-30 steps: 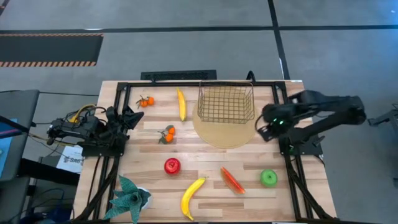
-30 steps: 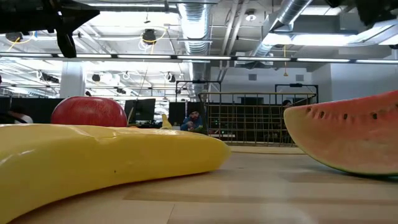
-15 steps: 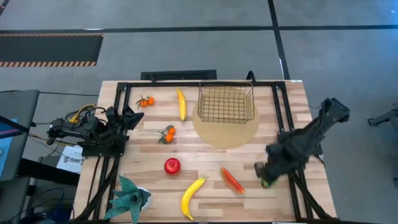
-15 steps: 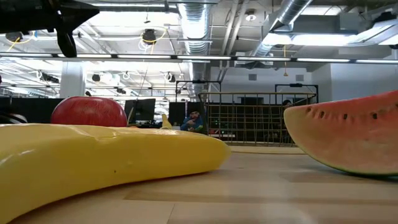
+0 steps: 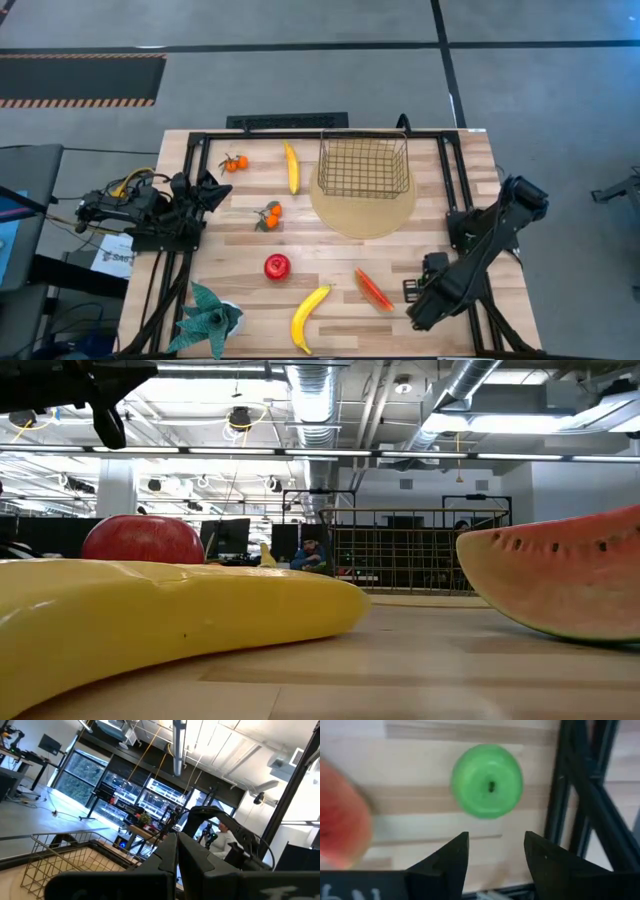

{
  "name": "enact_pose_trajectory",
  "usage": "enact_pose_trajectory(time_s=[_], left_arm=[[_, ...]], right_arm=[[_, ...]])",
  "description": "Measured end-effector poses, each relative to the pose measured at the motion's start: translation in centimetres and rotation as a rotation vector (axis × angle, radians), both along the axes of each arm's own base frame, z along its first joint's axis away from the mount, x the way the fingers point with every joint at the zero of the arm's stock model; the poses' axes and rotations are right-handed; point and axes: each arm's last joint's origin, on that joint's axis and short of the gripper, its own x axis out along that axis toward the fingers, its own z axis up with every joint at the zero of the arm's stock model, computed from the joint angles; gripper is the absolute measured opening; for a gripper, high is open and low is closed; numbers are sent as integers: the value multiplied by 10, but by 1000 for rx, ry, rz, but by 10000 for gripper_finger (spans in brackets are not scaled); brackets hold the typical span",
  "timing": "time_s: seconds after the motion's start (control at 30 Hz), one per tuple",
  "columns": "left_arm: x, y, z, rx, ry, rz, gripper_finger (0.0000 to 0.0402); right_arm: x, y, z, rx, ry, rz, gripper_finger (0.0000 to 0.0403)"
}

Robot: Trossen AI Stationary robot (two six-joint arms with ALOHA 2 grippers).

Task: Build produce basket
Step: Put the green apple into the wire basket

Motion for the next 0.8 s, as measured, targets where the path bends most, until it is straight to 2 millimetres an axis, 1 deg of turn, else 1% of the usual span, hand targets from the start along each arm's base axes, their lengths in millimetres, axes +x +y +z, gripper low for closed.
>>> enact_pose_trajectory(time_s=[0.2,0.37,0.47,0.57,0.73,0.8], left_arm=[[0,-1,0,-10,-6,-30,0],[0,-1,0,-10,-7,-32,0],[0,-1,0,-7,-2,-31,0],[0,-1,0,-5,-2,-30,0],[0,-1,0,-6,-1,-25,0],[0,-1,0,-6,-1,-23,0]], right_arm=[[-3,-3,-19,-36,29,1,192],[-5,-18,-28,-65,-46,-5,191],[-6,-26,-37,-35,-112,-18,194],[-8,-30,-45,-4,-147,-27,193],[-11,-32,-40,12,-158,-27,188],[-14,-33,-38,26,-136,-25,186]])
